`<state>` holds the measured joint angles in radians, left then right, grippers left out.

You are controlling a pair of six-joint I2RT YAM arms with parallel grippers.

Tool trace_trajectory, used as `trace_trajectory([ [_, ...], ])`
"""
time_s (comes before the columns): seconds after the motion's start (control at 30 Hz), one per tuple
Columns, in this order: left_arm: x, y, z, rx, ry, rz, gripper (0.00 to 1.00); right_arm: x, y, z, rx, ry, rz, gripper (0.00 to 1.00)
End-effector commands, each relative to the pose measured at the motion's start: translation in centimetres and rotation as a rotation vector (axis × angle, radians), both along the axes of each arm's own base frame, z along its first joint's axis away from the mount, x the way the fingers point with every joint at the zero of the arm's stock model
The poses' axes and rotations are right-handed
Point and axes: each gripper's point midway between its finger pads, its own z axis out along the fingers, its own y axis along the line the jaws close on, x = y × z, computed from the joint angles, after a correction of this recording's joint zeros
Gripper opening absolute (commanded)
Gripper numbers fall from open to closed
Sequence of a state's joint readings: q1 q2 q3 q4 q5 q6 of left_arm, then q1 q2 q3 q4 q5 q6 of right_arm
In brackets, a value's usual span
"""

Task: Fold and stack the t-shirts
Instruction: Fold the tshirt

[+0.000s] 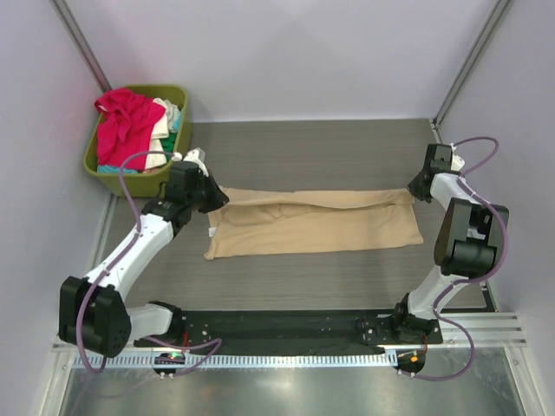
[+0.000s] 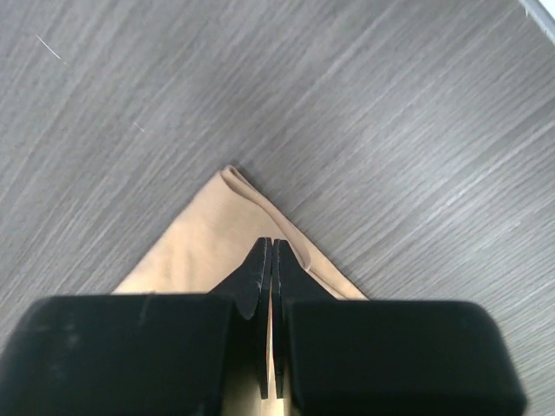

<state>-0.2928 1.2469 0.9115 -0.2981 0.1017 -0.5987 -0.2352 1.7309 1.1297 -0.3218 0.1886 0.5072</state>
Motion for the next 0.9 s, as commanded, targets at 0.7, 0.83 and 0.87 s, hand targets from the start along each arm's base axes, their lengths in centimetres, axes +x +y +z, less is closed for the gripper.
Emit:
trace_trajectory([
  [0.7, -3.3, 0.8, -3.4, -0.043, 0.047, 0.164, 0.66, 0.4, 9.6, 3.6, 0.062, -0.182, 0.195, 0.86],
  [0.83, -1.2, -1.3, -7.6, -0.061, 0.146, 0.149, 0.63, -0.3, 11.3, -0.6, 0.102, -0.08, 0.234, 0.84],
  [0.87, -1.0, -2.0, -8.2, -0.076, 0.169, 0.125, 0.62, -0.6, 11.6, -1.1, 0.109, -0.067, 0.241, 0.84],
])
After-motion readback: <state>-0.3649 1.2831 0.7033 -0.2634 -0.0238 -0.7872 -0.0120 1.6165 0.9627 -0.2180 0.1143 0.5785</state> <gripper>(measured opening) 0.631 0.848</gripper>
